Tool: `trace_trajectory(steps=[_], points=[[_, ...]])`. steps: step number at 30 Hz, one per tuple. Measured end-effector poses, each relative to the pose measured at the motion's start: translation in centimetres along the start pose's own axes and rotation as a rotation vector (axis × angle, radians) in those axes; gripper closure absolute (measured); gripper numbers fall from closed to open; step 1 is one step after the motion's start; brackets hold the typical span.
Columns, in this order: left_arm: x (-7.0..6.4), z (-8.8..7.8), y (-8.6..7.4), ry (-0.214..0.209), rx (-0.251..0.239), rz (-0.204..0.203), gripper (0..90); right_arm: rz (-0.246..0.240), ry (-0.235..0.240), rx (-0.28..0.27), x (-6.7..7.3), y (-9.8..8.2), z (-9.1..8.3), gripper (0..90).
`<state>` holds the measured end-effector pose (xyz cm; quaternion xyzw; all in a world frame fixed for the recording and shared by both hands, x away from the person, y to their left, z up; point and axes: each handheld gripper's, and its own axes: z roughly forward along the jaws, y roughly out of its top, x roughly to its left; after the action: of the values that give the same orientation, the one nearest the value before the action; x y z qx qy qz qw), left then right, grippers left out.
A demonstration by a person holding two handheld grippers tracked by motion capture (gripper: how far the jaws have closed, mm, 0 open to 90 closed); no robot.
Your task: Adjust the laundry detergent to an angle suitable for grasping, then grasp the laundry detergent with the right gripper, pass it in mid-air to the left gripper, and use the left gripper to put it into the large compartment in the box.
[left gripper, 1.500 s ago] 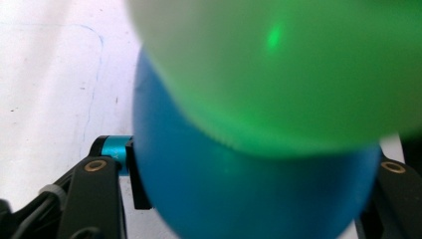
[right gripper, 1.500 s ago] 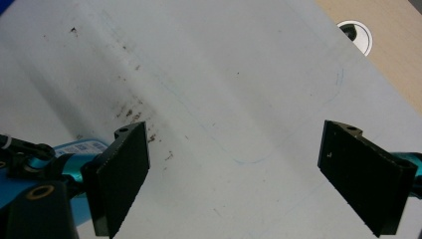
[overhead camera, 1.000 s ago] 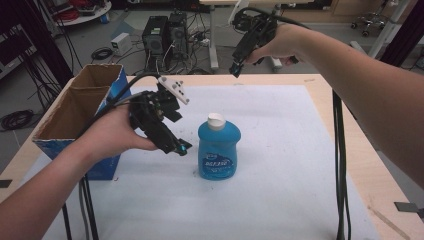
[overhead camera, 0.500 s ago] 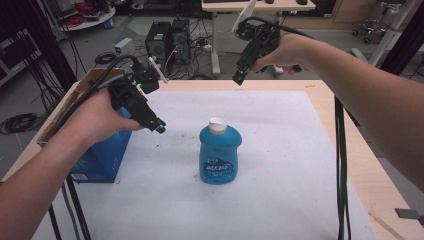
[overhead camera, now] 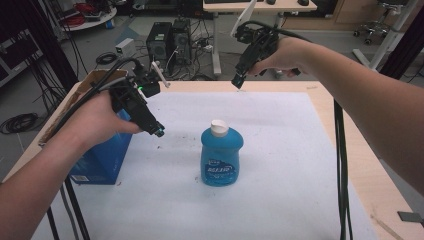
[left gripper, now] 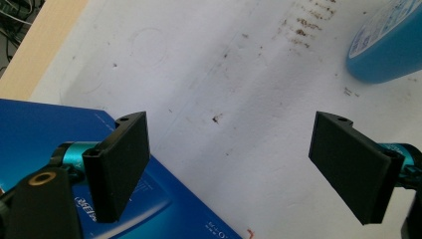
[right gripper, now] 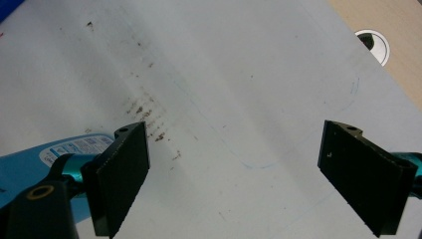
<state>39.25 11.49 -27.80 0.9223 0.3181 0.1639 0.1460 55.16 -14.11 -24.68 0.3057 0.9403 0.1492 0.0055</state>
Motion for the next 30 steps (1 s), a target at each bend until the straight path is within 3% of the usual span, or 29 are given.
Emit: trace_trajectory(steps=[10,22,30], points=[[-0.3,0.1,0.2,0.000,0.005,0.007,16.5,-0.003,-0.001,0.002,0.2,0.0,-0.1,12.5],[-0.5,-0.1,0.2,-0.004,-0.008,0.017,16.5,-0.027,0.008,-0.041,0.3,-0.5,-1.1,12.5],[-0.3,-0.3,-0.1,-0.013,-0.009,0.017,16.5,-0.120,0.109,-0.190,0.0,-3.0,-4.0,12.4]])
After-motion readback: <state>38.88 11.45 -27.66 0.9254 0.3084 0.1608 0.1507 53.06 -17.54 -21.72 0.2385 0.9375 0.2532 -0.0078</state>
